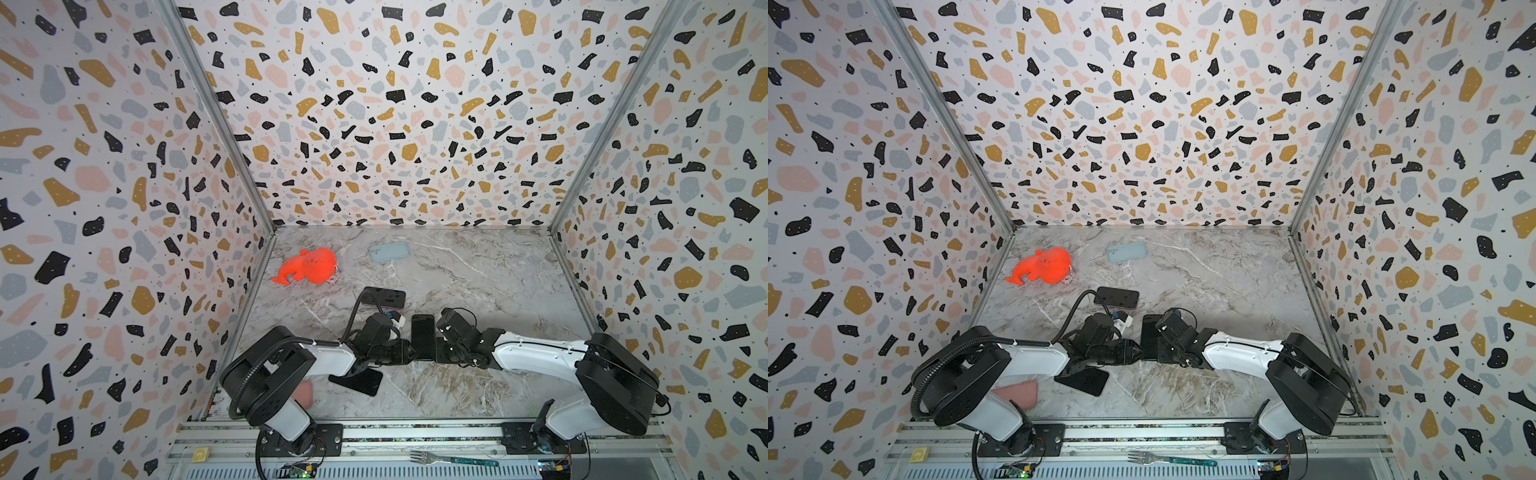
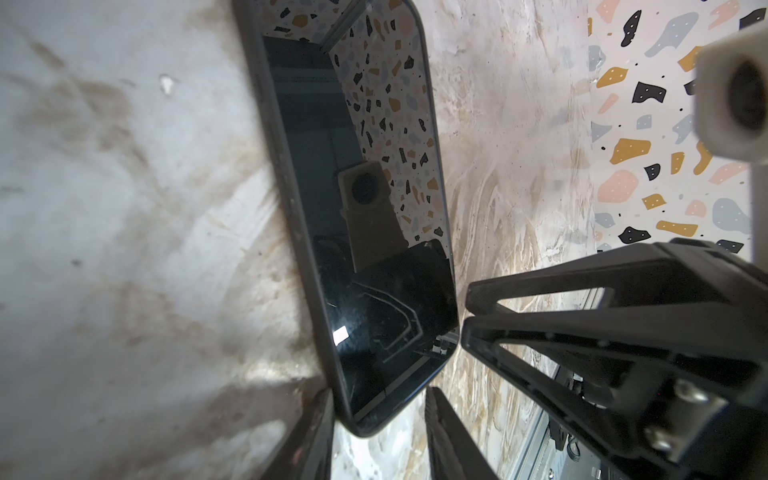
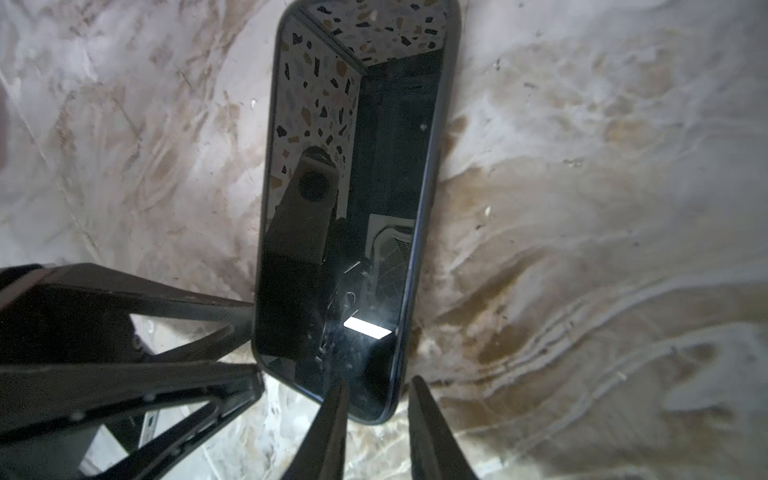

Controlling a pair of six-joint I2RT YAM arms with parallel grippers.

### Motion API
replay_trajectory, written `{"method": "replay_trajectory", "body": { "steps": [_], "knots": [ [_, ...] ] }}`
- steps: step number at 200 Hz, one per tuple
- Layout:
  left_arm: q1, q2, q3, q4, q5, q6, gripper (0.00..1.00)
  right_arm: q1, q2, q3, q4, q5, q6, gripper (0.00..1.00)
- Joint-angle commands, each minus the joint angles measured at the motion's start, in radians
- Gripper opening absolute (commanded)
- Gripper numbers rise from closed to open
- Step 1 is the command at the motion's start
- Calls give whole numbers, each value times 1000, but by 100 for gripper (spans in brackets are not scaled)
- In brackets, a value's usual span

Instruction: Put the phone into the phone case

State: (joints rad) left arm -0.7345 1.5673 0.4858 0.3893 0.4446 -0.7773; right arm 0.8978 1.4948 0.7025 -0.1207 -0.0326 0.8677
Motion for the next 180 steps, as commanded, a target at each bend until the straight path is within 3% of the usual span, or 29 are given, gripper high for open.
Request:
{"method": "replay_trajectory", "body": {
  "steps": [1,50,102,180],
  "knots": [
    [-8,13,-12,-64,3,12,40,1,12,19,-13,2,-16,28],
    [-7,29,-6,-58,9,15,40,-7,52,4,25,-40,-16,28],
    [-8,33,-6,-55,10,16,40,-19,60,-20,59,-75,-6,17],
    [-8,32,-4,-53,11,13,40,-20,62,-34,71,-85,0,10]
  ]
}}
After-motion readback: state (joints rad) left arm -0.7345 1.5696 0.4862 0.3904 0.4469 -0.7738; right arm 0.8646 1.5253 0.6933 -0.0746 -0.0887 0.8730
